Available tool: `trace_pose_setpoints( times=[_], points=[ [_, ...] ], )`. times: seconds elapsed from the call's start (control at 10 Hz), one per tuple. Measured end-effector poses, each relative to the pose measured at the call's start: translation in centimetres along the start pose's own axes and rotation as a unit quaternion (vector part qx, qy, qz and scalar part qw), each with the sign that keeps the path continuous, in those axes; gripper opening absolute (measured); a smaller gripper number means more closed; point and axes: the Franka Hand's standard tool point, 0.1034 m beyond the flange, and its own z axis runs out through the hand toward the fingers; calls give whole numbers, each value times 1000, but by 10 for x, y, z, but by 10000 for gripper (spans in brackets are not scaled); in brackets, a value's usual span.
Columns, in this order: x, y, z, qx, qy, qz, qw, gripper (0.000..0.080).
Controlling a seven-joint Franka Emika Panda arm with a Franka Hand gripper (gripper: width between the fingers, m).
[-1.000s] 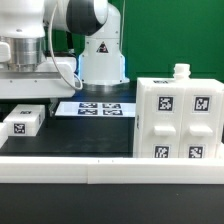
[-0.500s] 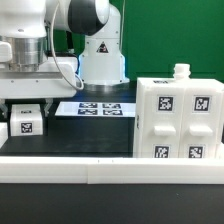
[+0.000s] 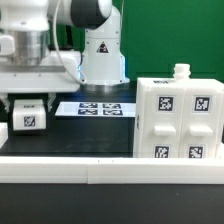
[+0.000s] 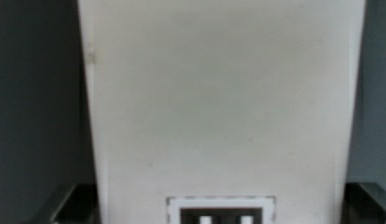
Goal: Assemble cabinet
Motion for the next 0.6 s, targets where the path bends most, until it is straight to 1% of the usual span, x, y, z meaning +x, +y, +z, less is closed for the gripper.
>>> trace_pose_setpoints(
  times=[0.1, 0.2, 0.3, 0.4, 0.5, 0.6],
  points=[
    [2, -9, -14, 7, 2, 2, 1000, 560],
    [9, -19, -33, 13, 10, 8, 1000, 560],
    [19, -32, -50, 19, 12, 32, 999, 560],
    [31, -49, -69, 22, 14, 45, 999, 560],
    [46, -65, -90, 29, 9, 64, 997, 560],
    [62, -75, -103, 31, 11, 79, 996, 560]
  ],
)
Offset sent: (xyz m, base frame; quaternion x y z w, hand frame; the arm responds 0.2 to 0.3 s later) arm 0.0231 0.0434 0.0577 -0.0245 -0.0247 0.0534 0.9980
